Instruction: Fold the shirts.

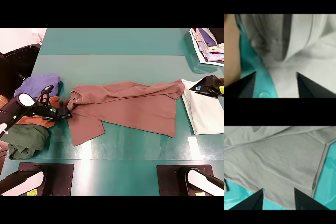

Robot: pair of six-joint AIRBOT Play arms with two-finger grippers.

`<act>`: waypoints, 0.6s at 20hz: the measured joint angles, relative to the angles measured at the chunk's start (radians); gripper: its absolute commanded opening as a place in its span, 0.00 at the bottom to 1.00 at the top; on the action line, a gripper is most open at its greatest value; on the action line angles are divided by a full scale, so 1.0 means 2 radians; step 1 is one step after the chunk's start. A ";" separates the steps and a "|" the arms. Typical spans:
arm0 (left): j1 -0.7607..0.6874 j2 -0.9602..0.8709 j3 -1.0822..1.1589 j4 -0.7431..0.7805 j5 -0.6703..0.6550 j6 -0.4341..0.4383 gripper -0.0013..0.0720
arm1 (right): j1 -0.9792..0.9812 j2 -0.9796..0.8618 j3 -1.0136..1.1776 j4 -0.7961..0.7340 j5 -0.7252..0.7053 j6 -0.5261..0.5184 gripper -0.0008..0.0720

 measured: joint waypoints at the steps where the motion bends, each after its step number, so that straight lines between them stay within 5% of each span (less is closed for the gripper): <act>1: 0.000 -0.006 -0.001 -0.011 0.007 0.006 0.52 | 0.000 0.002 -0.001 0.000 0.000 0.000 0.60; 4: 0.000 -0.017 -0.002 -0.036 0.027 0.020 0.50 | 0.000 0.004 0.002 0.000 0.000 0.000 0.60; 6: 0.000 -0.022 -0.003 -0.040 0.040 0.025 0.06 | 0.000 0.005 0.000 0.000 0.000 0.000 0.60; 12: 0.000 -0.014 0.020 -0.040 0.008 0.030 0.05 | -0.004 0.031 -0.074 -0.050 0.010 0.005 0.60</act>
